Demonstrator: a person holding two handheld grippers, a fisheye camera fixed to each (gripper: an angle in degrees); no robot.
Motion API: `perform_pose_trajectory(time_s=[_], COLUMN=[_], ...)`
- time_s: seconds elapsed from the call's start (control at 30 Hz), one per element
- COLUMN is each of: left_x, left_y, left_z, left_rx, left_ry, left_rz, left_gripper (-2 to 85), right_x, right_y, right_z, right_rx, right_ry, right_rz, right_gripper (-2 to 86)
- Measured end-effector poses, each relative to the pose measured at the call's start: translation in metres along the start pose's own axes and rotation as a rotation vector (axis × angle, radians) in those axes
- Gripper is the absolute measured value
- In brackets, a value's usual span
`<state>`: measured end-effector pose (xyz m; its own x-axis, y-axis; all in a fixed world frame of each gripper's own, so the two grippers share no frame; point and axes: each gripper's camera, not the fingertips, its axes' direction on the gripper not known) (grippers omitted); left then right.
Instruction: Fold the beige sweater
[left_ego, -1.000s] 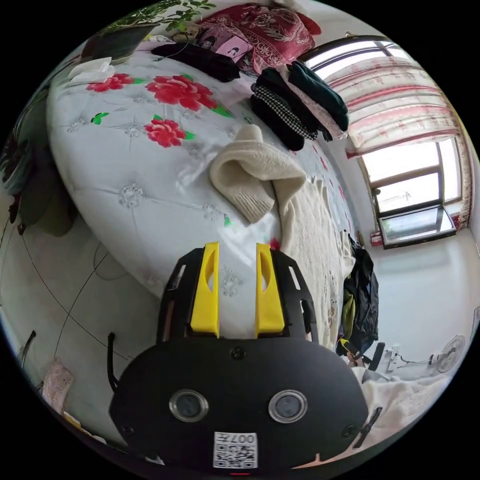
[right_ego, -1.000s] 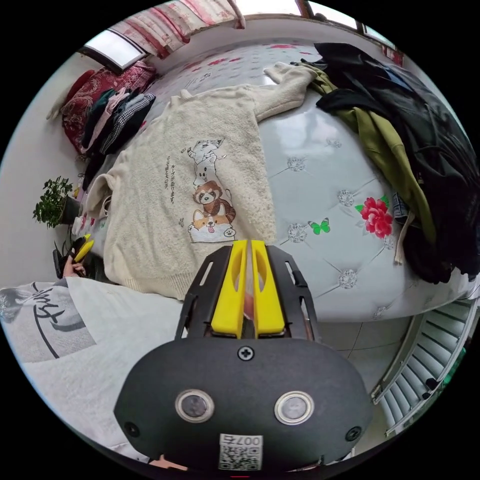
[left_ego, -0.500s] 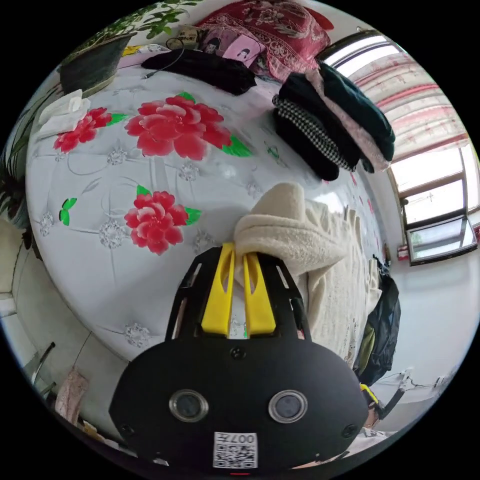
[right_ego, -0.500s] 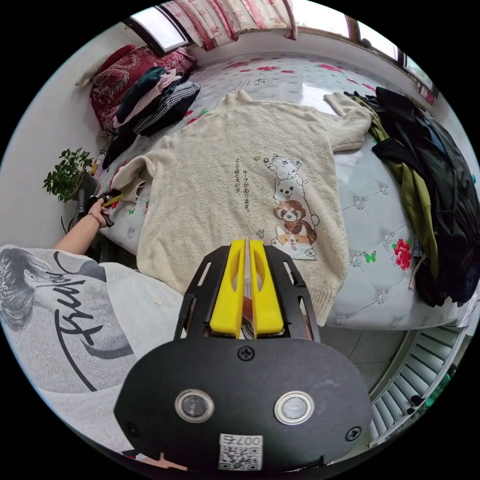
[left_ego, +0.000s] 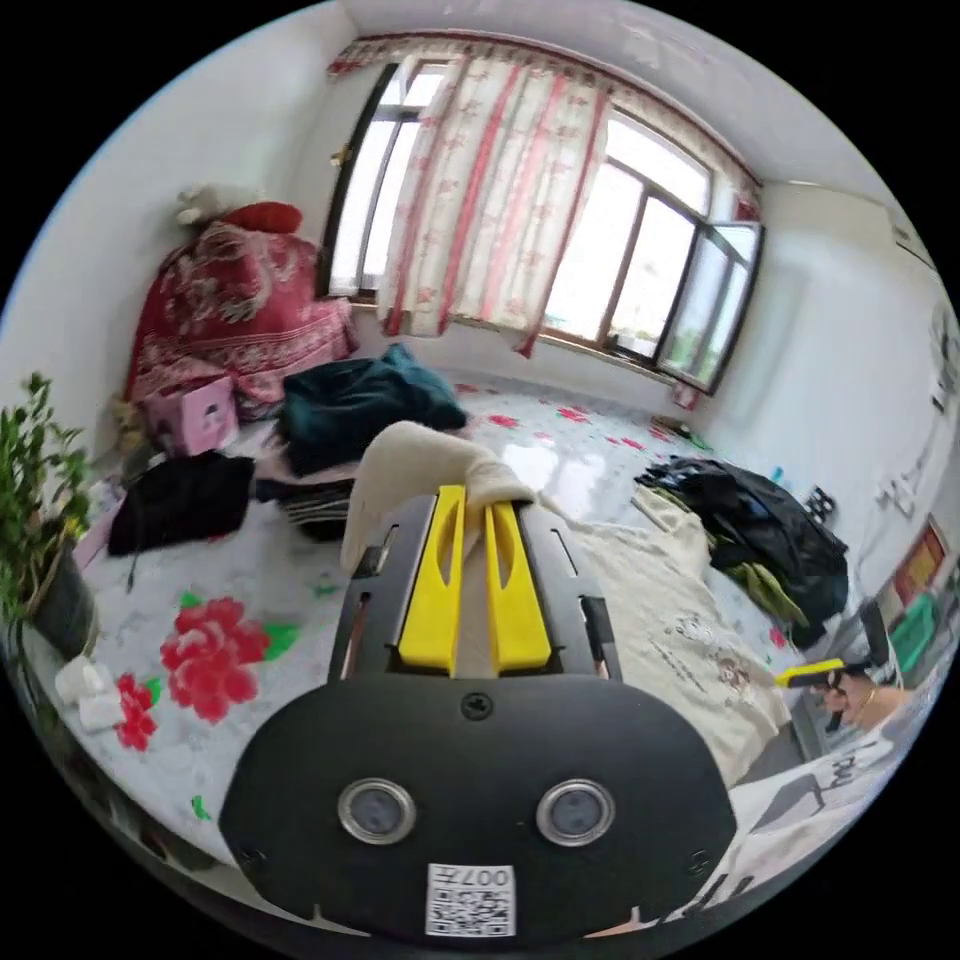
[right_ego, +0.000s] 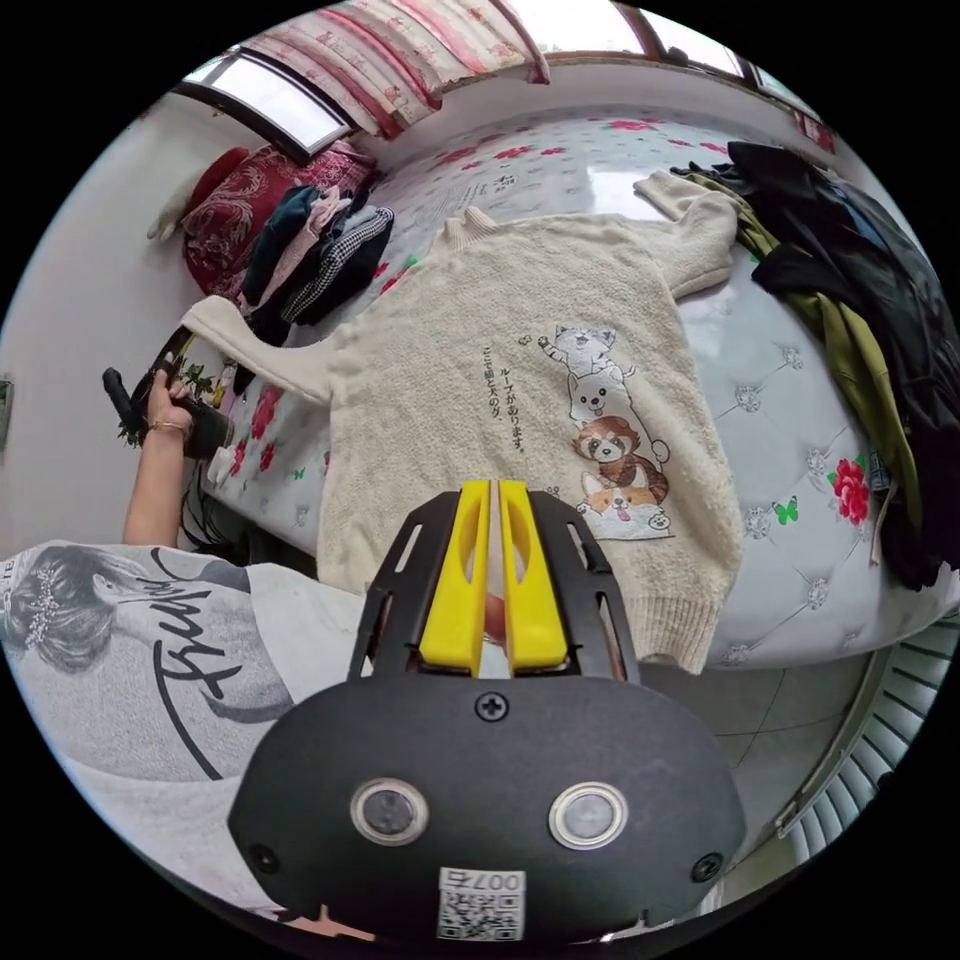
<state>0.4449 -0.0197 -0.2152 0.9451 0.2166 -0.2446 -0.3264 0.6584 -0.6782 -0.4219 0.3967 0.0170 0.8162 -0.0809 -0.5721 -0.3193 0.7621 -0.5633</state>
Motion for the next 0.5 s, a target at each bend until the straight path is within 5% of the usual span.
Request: perform_pose_trajectory(time_s=[0.17,0.5], left_x=[0.179,0.182], left_y=[0.016,0.142], left_z=[0.079,0.176], left_rx=[-0.177,-0.639], left_ry=[0.417,0.202], left_rz=[0.331,0.167], left_gripper=[7.2,8.6], right_x=[0.028,0.102], right_y=[-0.007,-0.049], right_z=[-0.009,0.009], right_rx=[0.058,0.084], right_ry=[-0.041,-0.032], right_rz=[0.05,0.159], right_gripper=[1.9,8.0])
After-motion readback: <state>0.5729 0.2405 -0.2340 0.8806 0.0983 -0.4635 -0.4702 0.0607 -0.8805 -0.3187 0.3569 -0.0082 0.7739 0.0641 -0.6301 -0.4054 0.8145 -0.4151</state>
